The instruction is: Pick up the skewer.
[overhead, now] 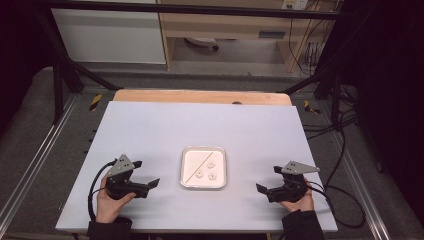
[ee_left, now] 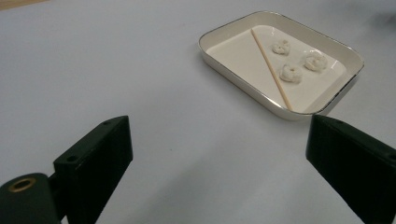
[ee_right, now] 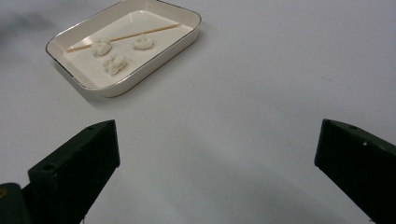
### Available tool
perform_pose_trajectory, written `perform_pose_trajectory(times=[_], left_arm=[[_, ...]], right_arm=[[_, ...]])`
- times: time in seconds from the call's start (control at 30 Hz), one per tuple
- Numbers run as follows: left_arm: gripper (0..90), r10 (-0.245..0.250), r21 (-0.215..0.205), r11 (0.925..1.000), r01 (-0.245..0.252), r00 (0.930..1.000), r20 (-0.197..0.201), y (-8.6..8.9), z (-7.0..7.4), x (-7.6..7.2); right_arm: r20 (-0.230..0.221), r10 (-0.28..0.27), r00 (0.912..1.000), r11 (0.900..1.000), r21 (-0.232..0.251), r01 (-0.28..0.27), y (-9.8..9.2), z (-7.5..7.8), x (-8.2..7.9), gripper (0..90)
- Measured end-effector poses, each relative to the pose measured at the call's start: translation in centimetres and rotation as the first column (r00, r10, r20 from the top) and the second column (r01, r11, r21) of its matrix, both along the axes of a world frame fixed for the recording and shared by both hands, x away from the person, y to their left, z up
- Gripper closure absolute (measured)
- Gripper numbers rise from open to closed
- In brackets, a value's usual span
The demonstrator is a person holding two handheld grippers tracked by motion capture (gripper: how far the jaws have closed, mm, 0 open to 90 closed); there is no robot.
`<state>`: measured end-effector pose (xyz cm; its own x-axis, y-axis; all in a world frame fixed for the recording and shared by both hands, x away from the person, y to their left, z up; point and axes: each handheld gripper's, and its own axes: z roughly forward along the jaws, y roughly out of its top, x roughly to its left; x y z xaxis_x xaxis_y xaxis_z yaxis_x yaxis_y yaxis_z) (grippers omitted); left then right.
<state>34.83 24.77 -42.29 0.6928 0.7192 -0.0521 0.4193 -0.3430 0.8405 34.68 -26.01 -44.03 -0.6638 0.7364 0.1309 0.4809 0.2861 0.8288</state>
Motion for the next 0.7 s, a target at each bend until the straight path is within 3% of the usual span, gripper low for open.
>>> perform_pose_trajectory(times=[0.47,0.7], left_arm=[[7.9,0.009,0.026,0.9996,-0.009,0.9999,-0.013,-0.57,0.05,0.21],[8.7,0.016,0.009,0.9998,-0.016,0.9996,-0.024,-0.87,0.21,0.34]], right_arm=[[0.003,0.003,1.0000,1.000,-0.012,-0.003,0.01,-0.08,-0.04,0.7],[-0.003,0.002,1.0000,1.000,-0.014,-0.002,0.12,-0.18,-0.02,0.7]])
